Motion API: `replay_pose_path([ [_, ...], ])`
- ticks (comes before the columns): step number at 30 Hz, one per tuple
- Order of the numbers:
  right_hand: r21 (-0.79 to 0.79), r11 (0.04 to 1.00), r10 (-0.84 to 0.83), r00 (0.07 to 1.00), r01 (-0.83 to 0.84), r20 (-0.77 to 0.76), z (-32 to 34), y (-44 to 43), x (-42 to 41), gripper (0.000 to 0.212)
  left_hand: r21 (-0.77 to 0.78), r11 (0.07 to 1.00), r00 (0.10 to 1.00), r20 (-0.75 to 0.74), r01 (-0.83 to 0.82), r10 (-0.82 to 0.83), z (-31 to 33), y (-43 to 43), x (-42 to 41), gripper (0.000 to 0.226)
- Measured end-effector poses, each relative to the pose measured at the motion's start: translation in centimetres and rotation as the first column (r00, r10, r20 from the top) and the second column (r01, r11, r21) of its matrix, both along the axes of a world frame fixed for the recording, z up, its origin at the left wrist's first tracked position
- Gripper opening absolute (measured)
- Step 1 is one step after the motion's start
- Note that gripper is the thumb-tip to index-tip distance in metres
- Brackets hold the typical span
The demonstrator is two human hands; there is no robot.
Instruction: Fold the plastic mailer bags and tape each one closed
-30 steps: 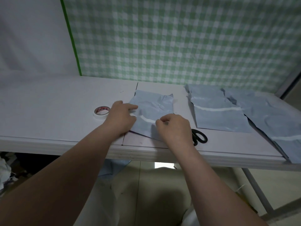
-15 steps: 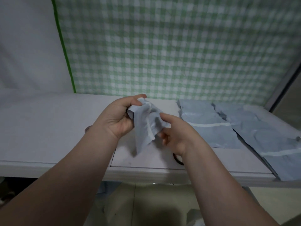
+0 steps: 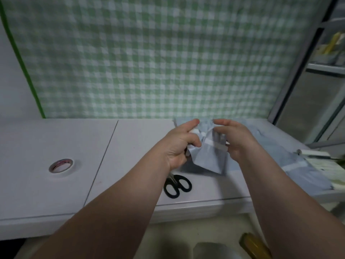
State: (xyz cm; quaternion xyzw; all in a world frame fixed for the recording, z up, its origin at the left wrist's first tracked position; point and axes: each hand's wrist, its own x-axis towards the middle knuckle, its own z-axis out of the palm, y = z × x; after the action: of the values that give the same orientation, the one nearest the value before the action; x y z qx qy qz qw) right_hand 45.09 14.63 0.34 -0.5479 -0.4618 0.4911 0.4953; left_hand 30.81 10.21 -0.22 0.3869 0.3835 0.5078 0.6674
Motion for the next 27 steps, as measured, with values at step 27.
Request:
replay_pose_path([
  [27,-0.099,0.993,0.099,-0.003,0.061,0.995,-5.9,-0.2,0.9,0.048,-0.047,0.959,-0.131,-0.991,0.279,-0.01,-4.3,0.6,0.4,0.035],
])
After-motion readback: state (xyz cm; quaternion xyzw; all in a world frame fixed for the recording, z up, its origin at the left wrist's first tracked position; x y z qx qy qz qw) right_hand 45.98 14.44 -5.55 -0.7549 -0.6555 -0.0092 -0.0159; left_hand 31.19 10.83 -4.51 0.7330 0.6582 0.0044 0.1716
